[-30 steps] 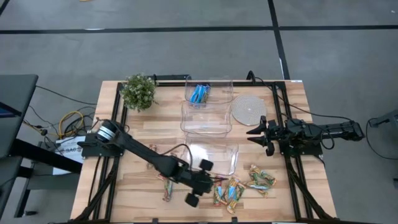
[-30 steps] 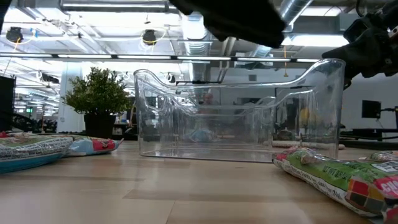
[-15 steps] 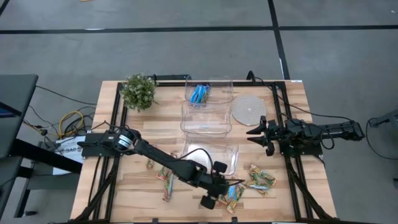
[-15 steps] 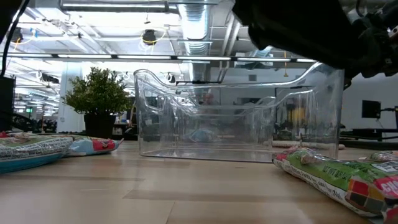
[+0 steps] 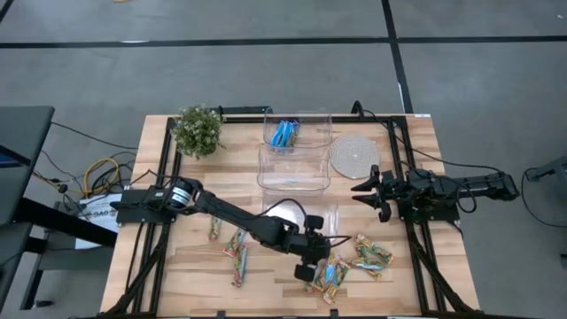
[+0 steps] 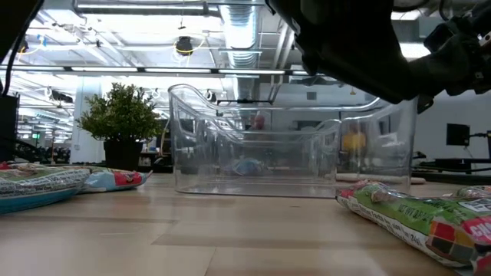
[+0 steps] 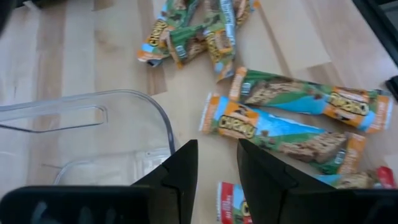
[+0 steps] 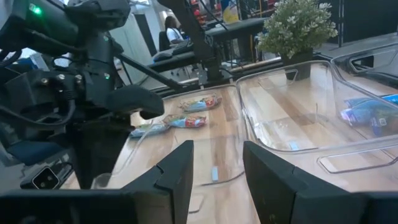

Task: Pick and place Granola Bars by type
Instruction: Adjust the bottom transparent bin

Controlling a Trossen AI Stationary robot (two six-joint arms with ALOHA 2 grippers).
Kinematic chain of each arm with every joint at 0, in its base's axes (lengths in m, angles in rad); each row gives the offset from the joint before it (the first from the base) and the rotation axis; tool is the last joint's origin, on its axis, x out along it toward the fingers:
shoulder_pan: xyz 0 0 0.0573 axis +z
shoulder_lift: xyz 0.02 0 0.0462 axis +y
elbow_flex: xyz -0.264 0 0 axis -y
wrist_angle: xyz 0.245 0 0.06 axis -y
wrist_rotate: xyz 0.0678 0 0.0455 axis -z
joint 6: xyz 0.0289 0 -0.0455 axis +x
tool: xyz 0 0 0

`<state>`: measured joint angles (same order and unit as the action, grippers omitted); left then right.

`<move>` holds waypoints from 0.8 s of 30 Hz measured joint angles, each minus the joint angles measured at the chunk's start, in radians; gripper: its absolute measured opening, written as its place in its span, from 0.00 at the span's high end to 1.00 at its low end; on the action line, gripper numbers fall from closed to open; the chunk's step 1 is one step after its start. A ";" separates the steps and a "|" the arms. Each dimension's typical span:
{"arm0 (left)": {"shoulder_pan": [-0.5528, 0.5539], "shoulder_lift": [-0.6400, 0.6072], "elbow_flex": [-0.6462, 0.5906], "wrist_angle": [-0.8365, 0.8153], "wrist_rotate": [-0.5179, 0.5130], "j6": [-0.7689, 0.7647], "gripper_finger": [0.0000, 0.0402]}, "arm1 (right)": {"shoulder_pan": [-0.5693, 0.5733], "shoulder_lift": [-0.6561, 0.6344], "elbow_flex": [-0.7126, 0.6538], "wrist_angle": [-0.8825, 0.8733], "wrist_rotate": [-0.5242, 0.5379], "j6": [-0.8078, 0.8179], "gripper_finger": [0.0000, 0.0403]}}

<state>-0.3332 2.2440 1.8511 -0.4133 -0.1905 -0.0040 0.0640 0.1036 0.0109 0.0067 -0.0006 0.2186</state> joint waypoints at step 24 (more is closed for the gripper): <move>0.045 0.000 0.000 -0.019 0.002 -0.002 0.76 | 0.000 0.000 0.000 0.000 0.000 0.000 0.67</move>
<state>-0.2878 2.2440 1.8511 -0.4328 -0.1883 -0.0056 0.0643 0.1036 0.0109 0.0071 -0.0002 0.2186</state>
